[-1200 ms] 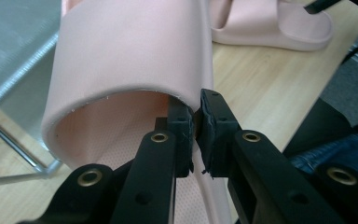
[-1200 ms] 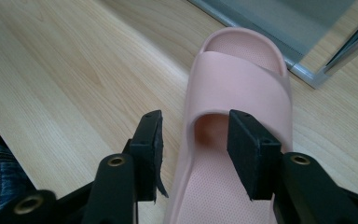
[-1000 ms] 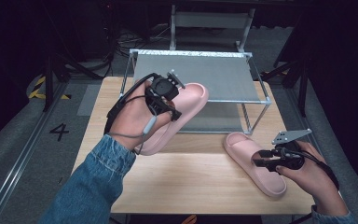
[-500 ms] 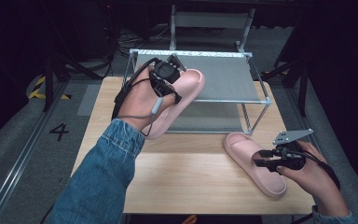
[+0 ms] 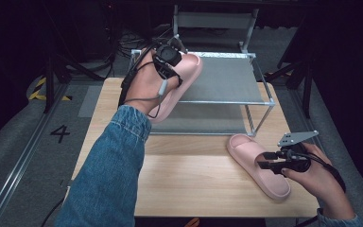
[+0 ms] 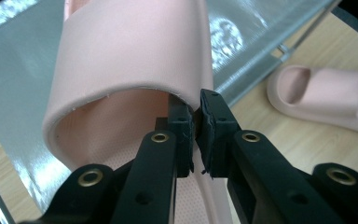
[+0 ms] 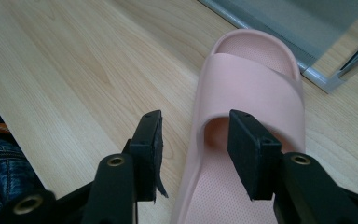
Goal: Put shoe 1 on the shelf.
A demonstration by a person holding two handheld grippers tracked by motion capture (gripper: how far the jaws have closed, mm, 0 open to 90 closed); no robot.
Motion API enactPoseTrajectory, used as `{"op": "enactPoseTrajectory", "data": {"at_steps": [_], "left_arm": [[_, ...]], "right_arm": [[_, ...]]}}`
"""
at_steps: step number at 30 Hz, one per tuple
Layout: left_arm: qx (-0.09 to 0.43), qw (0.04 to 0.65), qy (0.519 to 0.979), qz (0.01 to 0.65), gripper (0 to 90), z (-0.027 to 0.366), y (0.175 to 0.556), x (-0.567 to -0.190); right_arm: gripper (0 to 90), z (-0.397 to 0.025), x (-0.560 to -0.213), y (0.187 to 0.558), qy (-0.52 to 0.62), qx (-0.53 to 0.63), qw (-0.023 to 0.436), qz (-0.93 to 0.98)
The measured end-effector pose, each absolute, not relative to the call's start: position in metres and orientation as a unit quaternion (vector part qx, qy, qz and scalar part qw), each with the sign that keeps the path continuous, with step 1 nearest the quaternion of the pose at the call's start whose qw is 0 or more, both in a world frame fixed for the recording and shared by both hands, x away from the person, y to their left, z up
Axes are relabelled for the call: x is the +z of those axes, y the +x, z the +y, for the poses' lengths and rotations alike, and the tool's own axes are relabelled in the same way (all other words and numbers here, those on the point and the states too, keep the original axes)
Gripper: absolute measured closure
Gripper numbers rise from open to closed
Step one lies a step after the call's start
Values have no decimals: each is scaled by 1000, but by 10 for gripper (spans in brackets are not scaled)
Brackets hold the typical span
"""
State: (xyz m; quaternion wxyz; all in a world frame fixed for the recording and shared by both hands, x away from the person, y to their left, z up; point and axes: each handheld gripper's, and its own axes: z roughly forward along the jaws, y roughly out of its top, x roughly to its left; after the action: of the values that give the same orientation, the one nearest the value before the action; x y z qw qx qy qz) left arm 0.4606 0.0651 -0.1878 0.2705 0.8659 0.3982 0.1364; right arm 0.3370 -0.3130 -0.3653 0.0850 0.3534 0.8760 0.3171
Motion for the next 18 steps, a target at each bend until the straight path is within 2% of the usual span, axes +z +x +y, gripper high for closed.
{"op": "enactPoseTrajectory", "data": {"at_steps": [10,13,18], "left_arm": [[141,244,863,419,839,58,488,-196],[139,210,870,425,834,52,501,-208],[127,209,869,431,833,48,511,-218]], "right_arm": [[558,-315,-364,336,354,320,85,875],[558,-314,-365,336,353,318,85,876],[558,-314,-367,337,354,316,84,876]]}}
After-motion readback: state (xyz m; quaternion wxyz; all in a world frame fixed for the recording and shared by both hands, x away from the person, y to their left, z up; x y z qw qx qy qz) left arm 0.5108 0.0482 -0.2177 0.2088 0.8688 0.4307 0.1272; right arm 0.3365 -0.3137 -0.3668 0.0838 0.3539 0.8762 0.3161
